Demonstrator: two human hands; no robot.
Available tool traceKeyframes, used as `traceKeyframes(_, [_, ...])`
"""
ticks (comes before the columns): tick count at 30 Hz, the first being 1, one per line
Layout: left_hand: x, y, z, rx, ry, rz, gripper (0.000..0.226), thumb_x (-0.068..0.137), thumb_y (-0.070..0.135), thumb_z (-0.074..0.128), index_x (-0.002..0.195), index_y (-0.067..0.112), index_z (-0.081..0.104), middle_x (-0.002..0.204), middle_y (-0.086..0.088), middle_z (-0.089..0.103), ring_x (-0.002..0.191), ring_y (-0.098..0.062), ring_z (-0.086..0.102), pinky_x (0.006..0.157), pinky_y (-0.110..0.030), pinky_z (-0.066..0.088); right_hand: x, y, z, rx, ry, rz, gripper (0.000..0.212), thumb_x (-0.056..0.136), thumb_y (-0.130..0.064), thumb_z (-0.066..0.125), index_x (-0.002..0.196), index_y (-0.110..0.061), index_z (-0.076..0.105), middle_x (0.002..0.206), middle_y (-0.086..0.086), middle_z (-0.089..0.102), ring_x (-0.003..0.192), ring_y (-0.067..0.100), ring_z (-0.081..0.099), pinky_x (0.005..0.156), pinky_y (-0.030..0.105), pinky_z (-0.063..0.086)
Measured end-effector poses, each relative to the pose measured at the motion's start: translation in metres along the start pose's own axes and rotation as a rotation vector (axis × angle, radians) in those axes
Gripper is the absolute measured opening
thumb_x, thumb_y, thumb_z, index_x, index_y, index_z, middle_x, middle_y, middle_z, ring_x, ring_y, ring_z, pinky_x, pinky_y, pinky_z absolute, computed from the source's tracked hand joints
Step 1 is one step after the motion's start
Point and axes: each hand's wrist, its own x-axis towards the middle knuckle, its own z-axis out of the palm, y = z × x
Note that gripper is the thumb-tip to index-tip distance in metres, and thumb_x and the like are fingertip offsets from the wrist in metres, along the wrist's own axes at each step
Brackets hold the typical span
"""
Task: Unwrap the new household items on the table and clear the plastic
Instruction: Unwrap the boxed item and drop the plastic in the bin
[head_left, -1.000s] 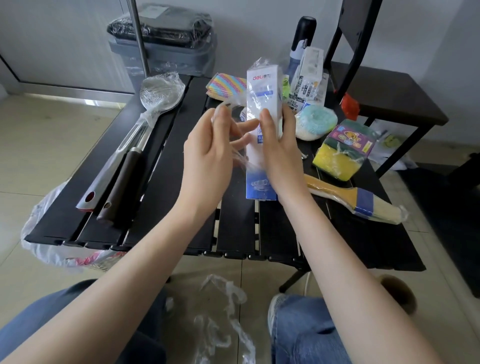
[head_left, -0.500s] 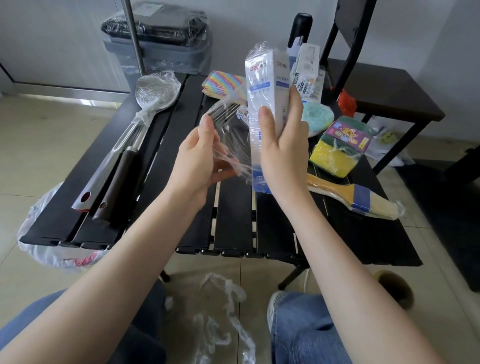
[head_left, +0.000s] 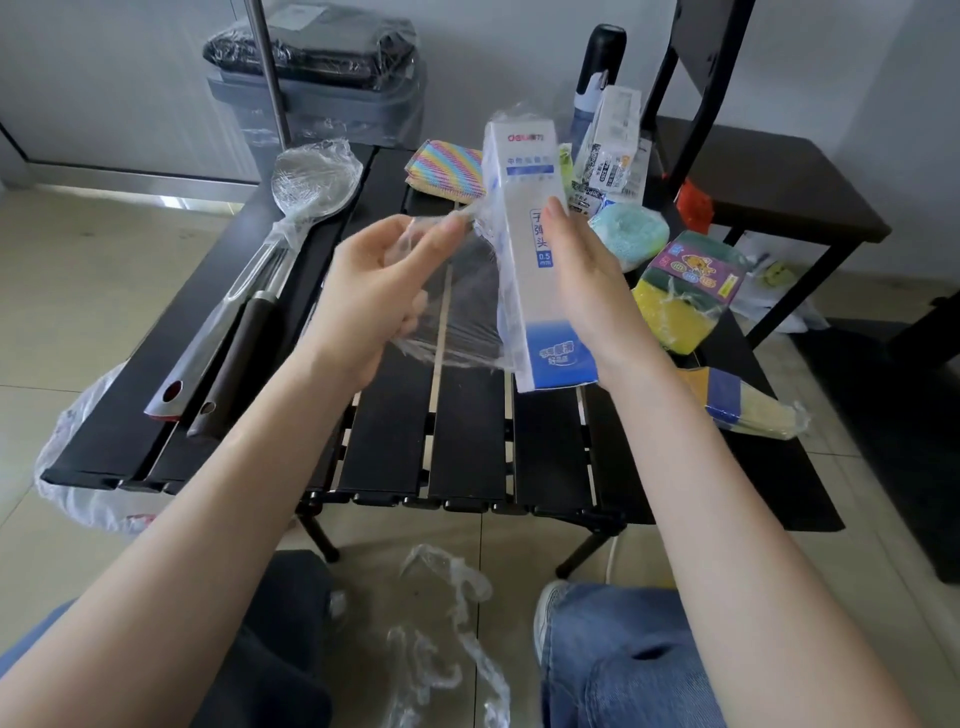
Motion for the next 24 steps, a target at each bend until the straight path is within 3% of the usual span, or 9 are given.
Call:
traceKeyframes(2, [0.002, -0.003, -0.004, 0.07, 0.082, 0.067, 0.019, 0.094, 0.031, 0.059, 0.084, 0.017, 0.067, 0.041, 0.016, 0.032, 0.039, -0.002, 0.025, 0.038, -0.013, 0.022, 0.001, -0.001, -0.004, -0.033, -0.068, 0.023, 0.025, 0.103, -0.043, 0.035, 0.113, -0.031, 0.054, 0.085, -0.02, 0.063, 0.062, -0.016, 0.059, 0.052, 0.002, 0.04])
traceKeyframes(4, [0.003, -0.007, -0.003, 0.158, 0.164, 0.204, 0.023, 0.097, 0.027, 0.055, 0.084, 0.013, 0.068, 0.04, 0.017, 0.039, 0.037, 0.0, 0.032, 0.041, -0.011, 0.025, 0.0, 0.0, -0.005, -0.057, -0.098, 0.031, 0.026, 0.102, -0.045, 0.035, 0.112, -0.033, 0.056, 0.083, -0.021, 0.065, 0.063, -0.015, 0.06, 0.053, 0.003, 0.041])
traceKeyframes(7, [0.006, -0.018, -0.003, 0.254, 0.282, 0.312, 0.027, 0.099, 0.033, 0.048, 0.075, 0.025, 0.058, 0.054, 0.007, 0.043, 0.048, -0.012, 0.032, 0.049, -0.027, 0.025, -0.003, 0.003, -0.001, -0.072, -0.1, 0.024, 0.026, 0.101, -0.047, 0.038, 0.115, -0.035, 0.057, 0.095, -0.02, 0.067, 0.082, -0.009, 0.064, 0.073, 0.01, 0.049])
traceKeyframes(10, [0.01, -0.021, -0.003, 0.22, 0.285, 0.245, 0.029, 0.103, 0.029, 0.039, 0.077, 0.024, 0.049, 0.072, 0.001, 0.055, 0.064, -0.017, 0.047, 0.061, -0.033, 0.039, -0.006, 0.003, 0.001, -0.091, -0.108, -0.009, 0.031, 0.101, -0.046, 0.039, 0.121, -0.03, 0.057, 0.108, -0.015, 0.067, 0.096, -0.001, 0.064, 0.085, 0.018, 0.049])
traceKeyframes(12, [0.011, -0.018, 0.001, 0.04, 0.21, 0.146, 0.028, 0.105, 0.021, 0.033, 0.081, 0.019, 0.048, 0.076, 0.004, 0.065, 0.064, -0.01, 0.057, 0.061, -0.022, 0.044, -0.007, 0.002, 0.003, -0.103, -0.09, -0.025, 0.031, 0.101, -0.045, 0.039, 0.121, -0.03, 0.057, 0.111, -0.012, 0.067, 0.098, -0.001, 0.063, 0.083, 0.016, 0.048])
traceKeyframes(15, [0.009, -0.01, 0.008, -0.123, 0.147, 0.0, 0.021, 0.101, 0.011, 0.033, 0.086, 0.015, 0.046, 0.055, 0.006, 0.058, 0.048, -0.009, 0.048, 0.048, -0.02, 0.038, -0.008, 0.001, 0.007, -0.133, -0.105, -0.051, 0.031, 0.101, -0.046, 0.04, 0.122, -0.033, 0.057, 0.115, -0.013, 0.065, 0.104, 0.002, 0.061, 0.092, 0.024, 0.046])
traceKeyframes(18, [0.011, -0.01, 0.01, -0.176, 0.079, -0.121, 0.024, 0.097, 0.032, 0.035, 0.078, 0.02, 0.043, 0.054, 0.005, 0.042, 0.044, -0.008, 0.034, 0.047, -0.022, 0.028, -0.011, 0.001, 0.015, -0.169, -0.132, -0.044, 0.035, 0.099, -0.051, 0.041, 0.126, -0.034, 0.055, 0.114, -0.016, 0.064, 0.101, 0.003, 0.061, 0.089, 0.025, 0.046])
traceKeyframes(20, [0.011, -0.012, 0.01, 0.031, 0.13, -0.074, 0.037, 0.093, 0.052, 0.042, 0.071, 0.022, 0.04, 0.057, 0.008, 0.039, 0.046, -0.005, 0.034, 0.05, -0.022, 0.03, -0.011, 0.003, 0.021, -0.192, -0.121, -0.057, 0.041, 0.095, -0.057, 0.042, 0.128, -0.036, 0.054, 0.114, -0.012, 0.066, 0.105, 0.01, 0.062, 0.096, 0.038, 0.048])
traceKeyframes(24, [0.004, -0.016, 0.011, 0.514, 0.221, 0.239, 0.05, 0.095, 0.042, 0.054, 0.059, 0.019, 0.028, 0.05, 0.008, 0.03, 0.048, -0.007, 0.026, 0.046, -0.02, 0.022, -0.01, 0.002, 0.023, -0.221, -0.107, -0.056, 0.042, 0.096, -0.057, 0.039, 0.13, -0.035, 0.052, 0.115, -0.01, 0.066, 0.105, 0.011, 0.062, 0.097, 0.042, 0.048])
